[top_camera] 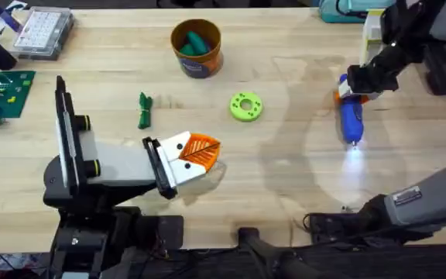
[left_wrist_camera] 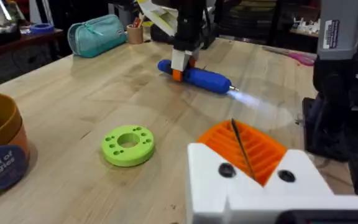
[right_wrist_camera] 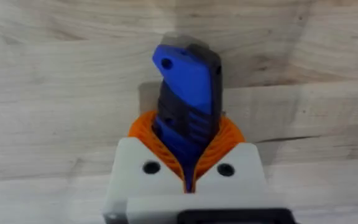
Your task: Pick up the gripper from the table and insert it into the empty holder that is missing its gripper. Then pick up a screw, insert it into the mounting hole, and use the screwdriver to tighten it. Finally, clean up the table by picking up the vegetable and placing it into the bucket.
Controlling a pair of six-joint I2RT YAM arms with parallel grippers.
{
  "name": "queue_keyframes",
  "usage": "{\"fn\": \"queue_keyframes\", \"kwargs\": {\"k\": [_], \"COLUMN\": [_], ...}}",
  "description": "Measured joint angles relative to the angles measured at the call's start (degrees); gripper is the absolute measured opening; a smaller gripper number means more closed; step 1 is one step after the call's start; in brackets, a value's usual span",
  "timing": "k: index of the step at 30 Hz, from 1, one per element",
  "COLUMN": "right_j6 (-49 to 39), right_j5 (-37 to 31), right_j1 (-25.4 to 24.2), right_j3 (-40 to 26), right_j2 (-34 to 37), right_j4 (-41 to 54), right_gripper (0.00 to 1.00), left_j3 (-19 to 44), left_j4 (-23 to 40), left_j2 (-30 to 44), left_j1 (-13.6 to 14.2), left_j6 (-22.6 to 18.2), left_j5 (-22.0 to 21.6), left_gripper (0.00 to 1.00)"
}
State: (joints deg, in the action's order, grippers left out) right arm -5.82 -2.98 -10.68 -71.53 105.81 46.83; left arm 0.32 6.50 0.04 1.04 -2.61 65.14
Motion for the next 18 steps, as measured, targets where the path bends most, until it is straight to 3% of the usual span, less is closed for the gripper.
{"fn": "queue_keyframes", "kwargs": {"k": [6,18], "right_j6": [0.0,0.8], "right_j5": [4.5,7.3], "right_j1": [0.0,3.1], "right_j3": [-2.7,-22.0], "right_j2": [-5.8,-18.6], "right_j4": [0.4,-1.8], "right_gripper": [0.027,0.027], "left_j3": [0.0,0.0], "left_j4": [0.0,0.0], "left_j2": [0.0,0.0], "left_j1": [0.0,0.0], "left_j6": [0.0,0.0], "left_j5": [0.0,0.0], "left_gripper": [0.018,0.018]}}
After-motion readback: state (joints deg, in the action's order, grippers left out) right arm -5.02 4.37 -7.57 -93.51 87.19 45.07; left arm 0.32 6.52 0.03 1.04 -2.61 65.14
